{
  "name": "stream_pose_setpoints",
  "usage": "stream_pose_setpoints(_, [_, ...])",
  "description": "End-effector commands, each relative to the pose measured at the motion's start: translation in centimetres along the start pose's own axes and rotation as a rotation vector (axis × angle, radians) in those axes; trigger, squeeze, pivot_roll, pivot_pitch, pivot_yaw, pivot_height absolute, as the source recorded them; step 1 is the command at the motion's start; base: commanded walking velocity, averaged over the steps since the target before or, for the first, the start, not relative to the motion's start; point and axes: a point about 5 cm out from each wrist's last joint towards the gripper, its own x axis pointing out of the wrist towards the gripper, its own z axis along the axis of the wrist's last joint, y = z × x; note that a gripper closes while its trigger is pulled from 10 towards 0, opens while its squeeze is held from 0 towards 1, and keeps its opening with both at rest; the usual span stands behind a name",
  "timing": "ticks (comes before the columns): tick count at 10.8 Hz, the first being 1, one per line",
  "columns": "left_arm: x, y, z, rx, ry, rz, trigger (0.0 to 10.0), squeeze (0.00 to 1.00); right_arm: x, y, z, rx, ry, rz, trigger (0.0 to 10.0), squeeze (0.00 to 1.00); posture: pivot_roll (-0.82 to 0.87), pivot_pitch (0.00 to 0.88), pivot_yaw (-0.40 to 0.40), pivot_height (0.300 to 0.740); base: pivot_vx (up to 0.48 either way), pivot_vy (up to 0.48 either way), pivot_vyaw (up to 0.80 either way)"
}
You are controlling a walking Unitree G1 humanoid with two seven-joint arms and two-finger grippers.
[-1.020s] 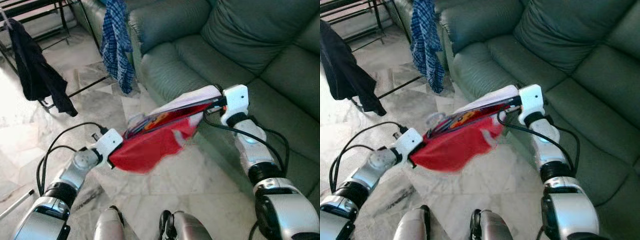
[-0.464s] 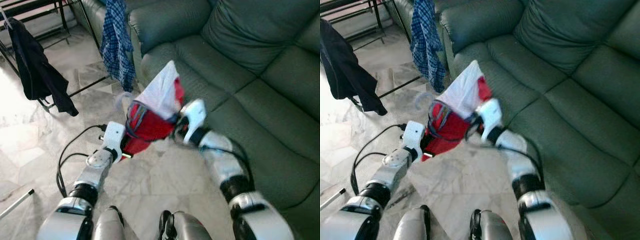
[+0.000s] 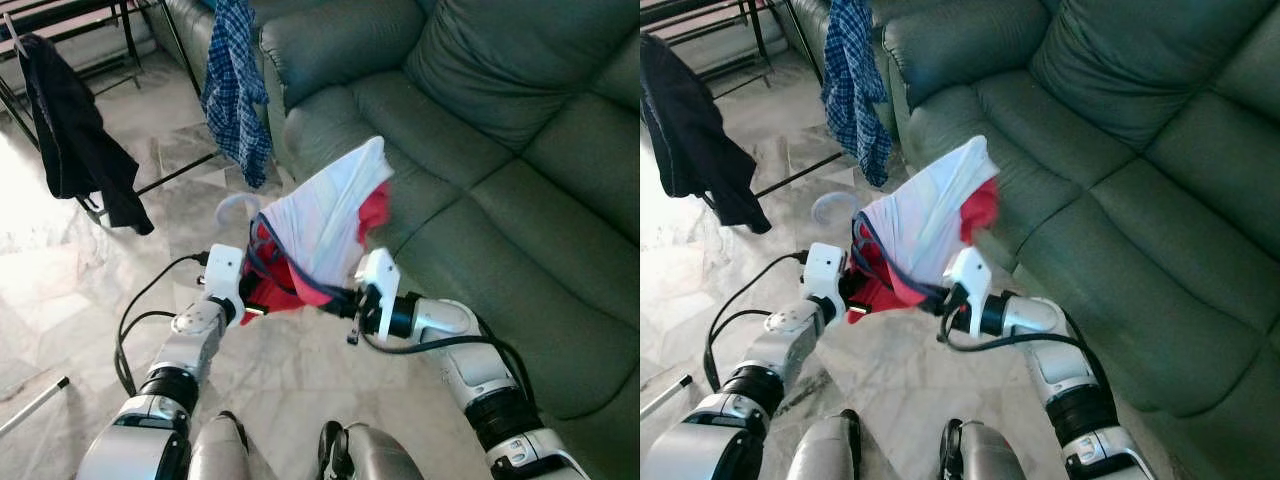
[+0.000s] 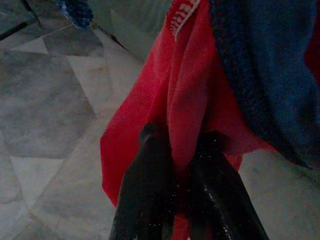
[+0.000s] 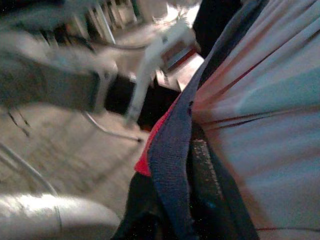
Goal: Hang hanger
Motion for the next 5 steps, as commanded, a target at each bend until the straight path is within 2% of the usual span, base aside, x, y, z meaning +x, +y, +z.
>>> stream_pose_setpoints(1, [0.7,-0.1,2.6,-0.039,-0.091,0.004,0.0,0.00,0.2,0.7,-2.9,-0.034,0.173,-0.011,5.3,0.00,0.03,0.148,-0.092,0.740,0.000,0.000,0.00])
stream_pose_setpoints(2, [0.7,-0.1,2.7,-0.027,-0.091,-0.001,0.0,0.00,-0.7,-1.3,-4.4,-0.108,0.299,-0.230,10.0,0.00,0.03,0.145,-0.093,0.740,0.000,0.000,0.00])
stream_pose_setpoints(3, [0.7,0.1,3.0,-0.014,-0.098,0.002,0.0,0.00,-1.7,-2.4,-4.8,-0.086,0.320,-0.371,10.0,1.00,0.04,0.144,-0.094,0.740,0.000,0.000,0.00])
stream_pose_setpoints(4, [0.5,0.6,3.3,0.104,-0.082,0.010,0.0,0.00,-3.0,-3.8,-4.5,-0.143,0.294,-0.563,10.0,1.00,0.04,0.144,-0.094,0.740,0.000,0.000,0.00])
stream_pose_setpoints(5, [0.1,1.7,4.0,0.178,-0.100,0.049,0.0,0.00,-4.3,-4.7,-4.0,-0.191,0.255,-0.697,10.0,1.00,0.04,0.146,-0.093,0.740,0.000,0.000,0.00])
